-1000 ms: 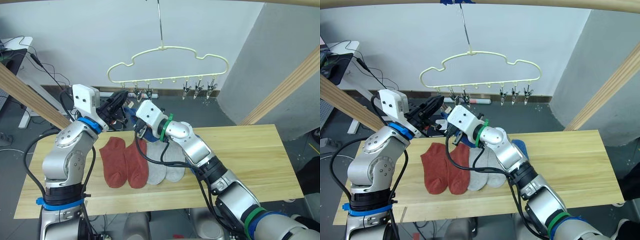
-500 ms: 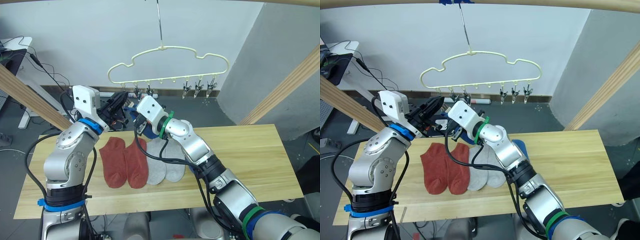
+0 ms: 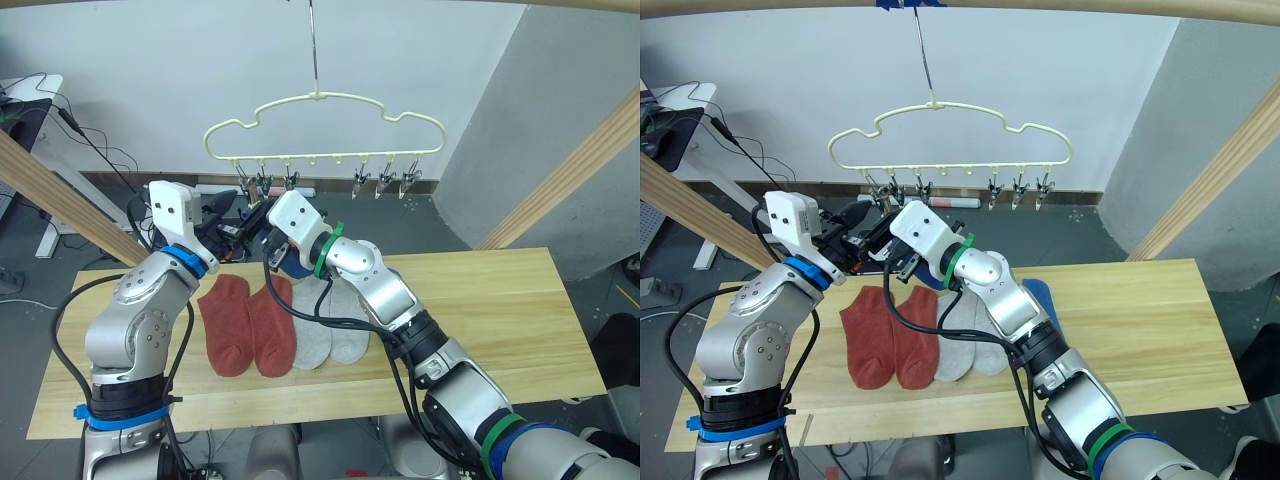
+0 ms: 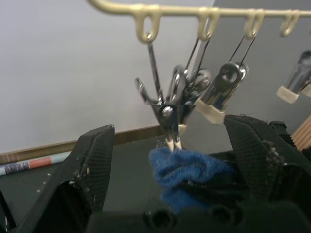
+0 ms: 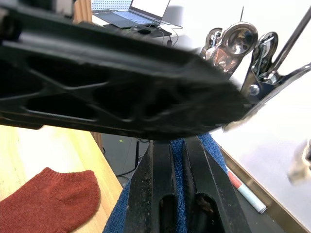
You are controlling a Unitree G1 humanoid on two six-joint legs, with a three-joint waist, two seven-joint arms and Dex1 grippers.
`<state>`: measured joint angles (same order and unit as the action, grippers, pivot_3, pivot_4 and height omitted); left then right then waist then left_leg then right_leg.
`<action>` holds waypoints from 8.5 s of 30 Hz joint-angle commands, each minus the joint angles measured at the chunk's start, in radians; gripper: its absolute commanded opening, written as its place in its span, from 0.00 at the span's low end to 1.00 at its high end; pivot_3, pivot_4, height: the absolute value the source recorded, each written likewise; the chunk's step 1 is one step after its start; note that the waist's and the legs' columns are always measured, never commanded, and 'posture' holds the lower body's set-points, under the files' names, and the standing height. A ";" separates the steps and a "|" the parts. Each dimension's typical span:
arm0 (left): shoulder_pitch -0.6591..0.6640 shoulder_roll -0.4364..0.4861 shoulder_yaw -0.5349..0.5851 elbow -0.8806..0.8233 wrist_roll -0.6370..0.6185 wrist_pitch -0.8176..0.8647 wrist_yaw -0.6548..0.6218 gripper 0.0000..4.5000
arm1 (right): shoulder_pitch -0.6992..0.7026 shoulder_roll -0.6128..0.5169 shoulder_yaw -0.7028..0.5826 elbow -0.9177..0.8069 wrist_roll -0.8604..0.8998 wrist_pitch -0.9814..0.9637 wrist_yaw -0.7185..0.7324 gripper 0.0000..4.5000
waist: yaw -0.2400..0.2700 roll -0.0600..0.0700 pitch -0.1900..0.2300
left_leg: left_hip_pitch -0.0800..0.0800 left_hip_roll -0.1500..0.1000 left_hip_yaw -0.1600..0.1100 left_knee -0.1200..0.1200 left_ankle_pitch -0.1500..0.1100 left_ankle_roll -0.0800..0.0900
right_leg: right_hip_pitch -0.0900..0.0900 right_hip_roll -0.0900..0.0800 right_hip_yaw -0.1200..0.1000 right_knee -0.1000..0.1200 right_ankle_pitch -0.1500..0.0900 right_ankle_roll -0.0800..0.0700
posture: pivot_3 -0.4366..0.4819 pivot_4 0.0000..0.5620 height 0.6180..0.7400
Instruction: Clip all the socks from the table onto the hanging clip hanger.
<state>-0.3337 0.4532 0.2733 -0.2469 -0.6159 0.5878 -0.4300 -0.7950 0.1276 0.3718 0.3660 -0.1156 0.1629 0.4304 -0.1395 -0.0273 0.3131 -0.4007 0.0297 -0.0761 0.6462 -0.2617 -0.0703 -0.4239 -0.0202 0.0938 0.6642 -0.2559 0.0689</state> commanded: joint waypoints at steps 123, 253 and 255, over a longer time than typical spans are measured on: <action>-0.085 -0.218 -0.174 0.165 0.454 -0.572 0.186 0.04 | 0.539 -0.602 -0.131 -0.675 0.207 0.337 0.059 0.84 | -0.026 -0.002 -0.001 | 0.001 -0.001 0.001 0.003 0.000 0.000 | 0.003 0.000 0.002 0.000 0.000 0.000 | 0.22 0.54 1.00; -0.072 -0.100 -0.102 -0.011 0.094 -0.166 -0.056 0.04 | 0.032 -0.086 -0.114 -0.150 0.209 0.063 0.169 0.00 | -0.029 -0.002 -0.001 | -0.002 -0.001 0.000 0.014 0.000 0.001 | 0.003 0.000 0.001 0.002 0.002 0.003 | 0.25 0.50 1.00; -0.070 -0.097 -0.103 -0.010 0.096 -0.164 -0.055 0.04 | 0.029 -0.084 -0.115 -0.151 0.209 0.057 0.170 0.00 | -0.029 -0.002 -0.001 | -0.002 -0.001 0.000 0.014 0.000 0.001 | 0.003 0.000 0.002 0.002 0.002 0.003 | 0.25 0.50 1.00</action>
<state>-0.4156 0.3498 0.1635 -0.2226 -0.5104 0.4349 -0.4727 -0.7345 0.0247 0.2769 0.2518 0.0710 0.2597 0.6061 -0.1687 -0.0292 0.3118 -0.4028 0.0288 -0.0765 0.6601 -0.2620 -0.0695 -0.4205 -0.0198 0.0953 0.6662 -0.2536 0.0717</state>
